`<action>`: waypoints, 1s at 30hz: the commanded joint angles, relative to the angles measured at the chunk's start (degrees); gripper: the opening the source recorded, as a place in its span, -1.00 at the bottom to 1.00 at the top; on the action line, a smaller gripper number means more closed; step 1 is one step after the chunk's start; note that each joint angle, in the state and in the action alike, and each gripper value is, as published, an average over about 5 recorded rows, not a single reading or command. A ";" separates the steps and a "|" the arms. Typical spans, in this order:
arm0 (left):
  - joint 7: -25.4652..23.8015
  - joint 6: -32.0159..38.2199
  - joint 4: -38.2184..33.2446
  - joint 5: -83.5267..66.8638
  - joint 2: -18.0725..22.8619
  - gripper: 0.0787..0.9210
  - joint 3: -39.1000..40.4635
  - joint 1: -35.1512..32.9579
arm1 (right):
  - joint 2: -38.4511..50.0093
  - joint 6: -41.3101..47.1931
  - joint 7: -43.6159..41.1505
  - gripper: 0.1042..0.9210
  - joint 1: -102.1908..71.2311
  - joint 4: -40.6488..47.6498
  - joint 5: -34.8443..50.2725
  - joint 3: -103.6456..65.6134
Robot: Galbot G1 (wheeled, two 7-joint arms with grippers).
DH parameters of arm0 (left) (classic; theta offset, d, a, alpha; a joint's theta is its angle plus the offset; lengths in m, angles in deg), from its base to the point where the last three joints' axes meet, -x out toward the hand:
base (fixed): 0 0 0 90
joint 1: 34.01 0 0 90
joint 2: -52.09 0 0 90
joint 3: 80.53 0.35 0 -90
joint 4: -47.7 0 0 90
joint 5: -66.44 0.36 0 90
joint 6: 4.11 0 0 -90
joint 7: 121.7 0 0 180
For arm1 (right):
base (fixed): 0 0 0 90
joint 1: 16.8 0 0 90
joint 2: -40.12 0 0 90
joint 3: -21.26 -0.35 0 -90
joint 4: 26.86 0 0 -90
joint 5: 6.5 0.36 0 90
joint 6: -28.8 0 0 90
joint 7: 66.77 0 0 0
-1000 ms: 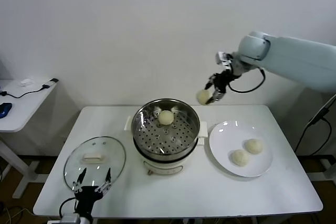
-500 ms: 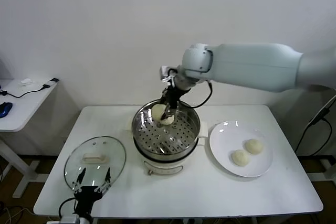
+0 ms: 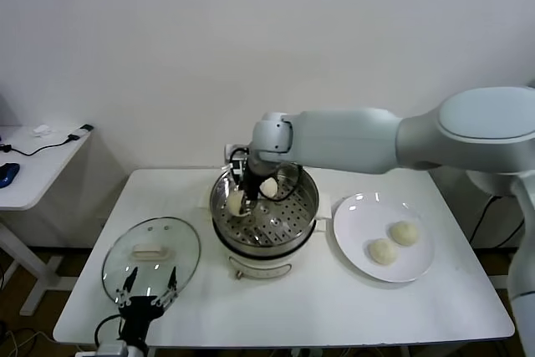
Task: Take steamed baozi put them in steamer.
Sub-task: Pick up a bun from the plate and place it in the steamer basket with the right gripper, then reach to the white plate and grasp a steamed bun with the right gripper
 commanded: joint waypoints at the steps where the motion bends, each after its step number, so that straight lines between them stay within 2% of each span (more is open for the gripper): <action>1: -0.03 0.08 -0.15 0.00 0.10 0.77 -0.05 -0.04 | -1.80 -0.24 0.61 0.34 -3.39 2.94 -1.67 -0.73; 9: -0.05 0.05 -1.00 0.27 0.52 0.77 -0.01 -0.50 | 3.92 -5.18 -4.75 0.72 0.32 -0.70 -6.77 -2.88; 16: -0.07 0.01 -1.56 1.01 0.96 0.77 0.12 -0.72 | 18.87 -13.21 -17.99 0.76 10.68 -5.35 -9.40 -4.21; 21: -0.11 -0.06 -1.79 1.11 0.96 0.77 -0.08 -0.69 | 31.77 -17.74 -25.26 0.76 18.10 -9.97 -13.24 2.89; 30: -0.09 -0.08 -1.76 1.28 1.04 0.77 -0.37 -0.45 | 50.36 -19.74 -25.18 0.76 14.59 -16.59 -26.71 13.47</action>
